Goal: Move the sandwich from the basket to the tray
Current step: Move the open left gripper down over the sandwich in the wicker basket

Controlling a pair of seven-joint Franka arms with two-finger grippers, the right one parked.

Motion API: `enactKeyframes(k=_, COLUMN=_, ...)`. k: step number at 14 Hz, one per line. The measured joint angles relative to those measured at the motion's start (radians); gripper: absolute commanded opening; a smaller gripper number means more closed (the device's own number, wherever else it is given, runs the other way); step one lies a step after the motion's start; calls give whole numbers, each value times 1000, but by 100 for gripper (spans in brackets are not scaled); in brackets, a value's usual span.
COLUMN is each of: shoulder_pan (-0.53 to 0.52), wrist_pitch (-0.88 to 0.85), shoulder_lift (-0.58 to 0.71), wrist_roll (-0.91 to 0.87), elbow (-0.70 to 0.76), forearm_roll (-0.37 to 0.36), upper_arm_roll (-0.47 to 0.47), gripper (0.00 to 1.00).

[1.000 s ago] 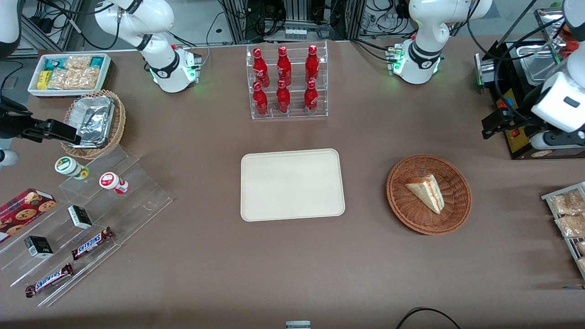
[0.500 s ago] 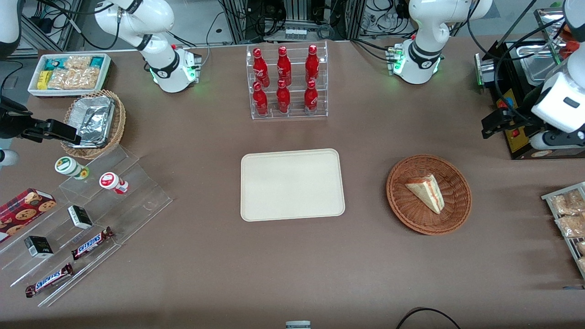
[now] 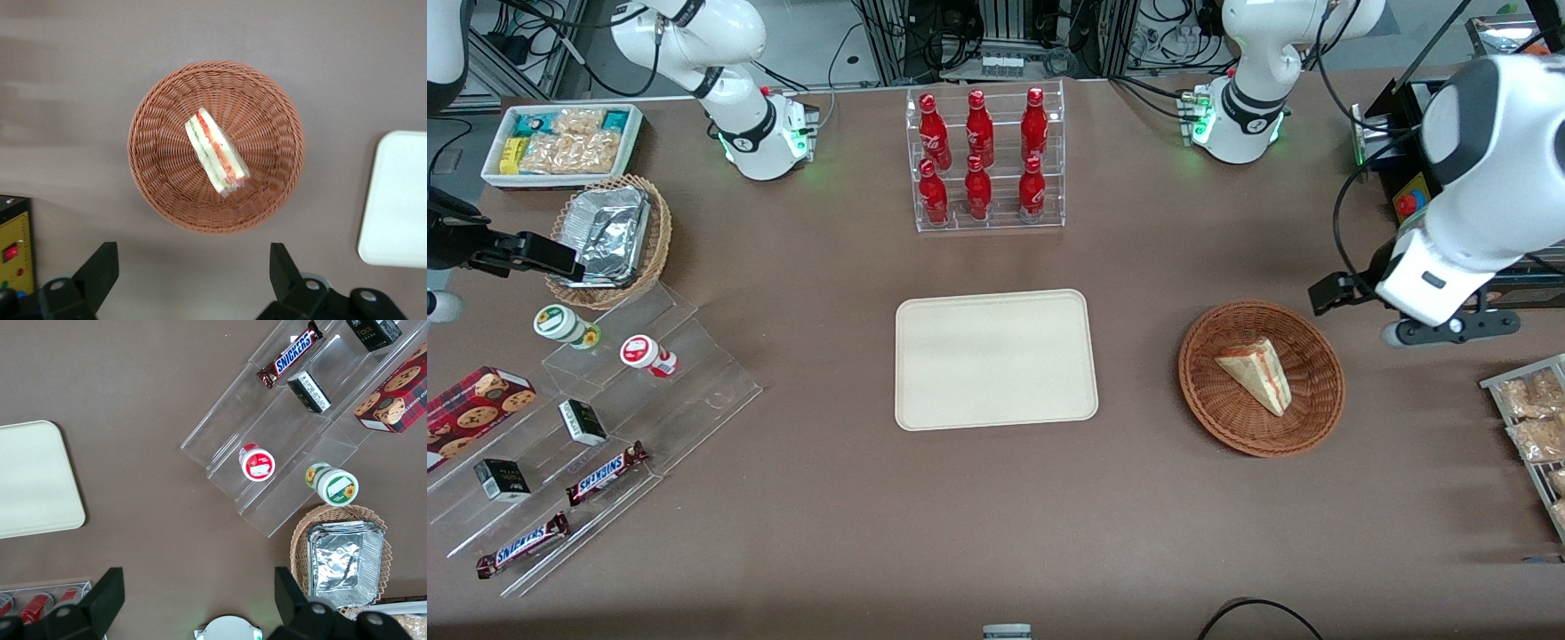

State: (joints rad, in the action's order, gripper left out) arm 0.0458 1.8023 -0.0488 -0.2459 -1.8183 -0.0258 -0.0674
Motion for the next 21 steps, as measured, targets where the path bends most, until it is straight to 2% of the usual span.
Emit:
enactKeyframes(k=7, shoulder_pan=29, wrist_pitch=307, shoulder_lift=0, wrist_roll=-301, elbow=-241, forearm_roll=-21, upper_arm_roll=0, gripper=100)
enactKeyframes(k=11, shoulder_pan=30, wrist_pitch=487, shoulder_lift=-11, wrist_roll=-403, elbow=-374, forearm_roll=-21, upper_arm_roll=0, gripper=100)
enactKeyframes(k=21, shoulder_pan=30, wrist_pitch=708, shoulder_lift=-161, wrist_roll=-477, elbow=-439, forearm_roll=-21, upper_arm_roll=0, gripper=99)
